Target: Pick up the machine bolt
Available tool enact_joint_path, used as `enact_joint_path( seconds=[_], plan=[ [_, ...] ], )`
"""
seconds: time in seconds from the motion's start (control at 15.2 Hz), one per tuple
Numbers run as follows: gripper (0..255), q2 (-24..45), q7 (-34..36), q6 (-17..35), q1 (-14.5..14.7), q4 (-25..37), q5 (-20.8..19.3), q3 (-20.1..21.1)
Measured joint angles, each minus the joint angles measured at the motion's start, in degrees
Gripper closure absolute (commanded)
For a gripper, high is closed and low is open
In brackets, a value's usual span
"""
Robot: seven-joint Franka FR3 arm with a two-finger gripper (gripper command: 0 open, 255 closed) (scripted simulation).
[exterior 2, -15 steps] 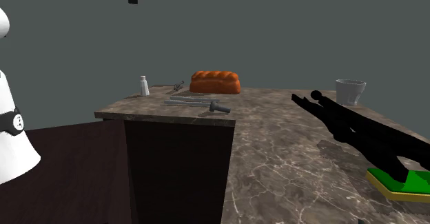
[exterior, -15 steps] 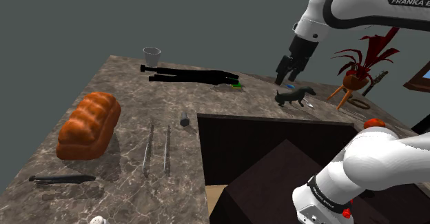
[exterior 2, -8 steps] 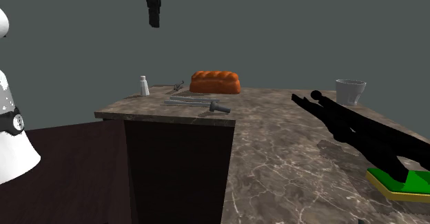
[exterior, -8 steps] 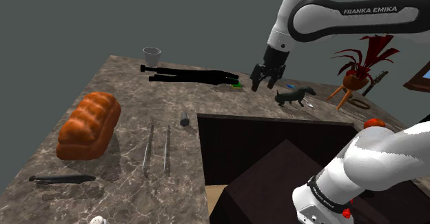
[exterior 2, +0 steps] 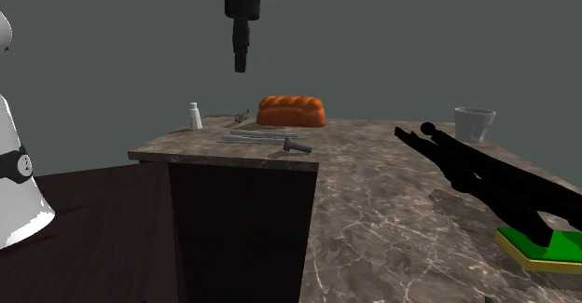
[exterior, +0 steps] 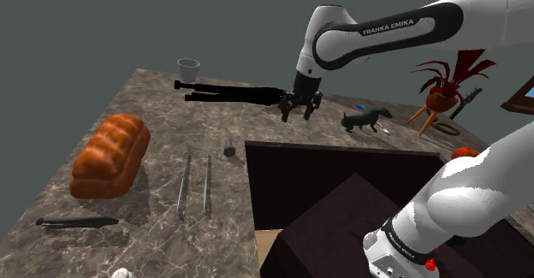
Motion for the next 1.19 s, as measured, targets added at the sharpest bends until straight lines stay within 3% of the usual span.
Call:
enact_joint_path(
  seconds=[0.66, 1.19],
  plan=[
    [0, 23.15, 11.22, 7.45, 1.64, 13.87, -1.36, 2.18],
    [0, 42.16, 18.51, 8.34, 4.29, 30.70, -2.55, 1.40]
  ],
)
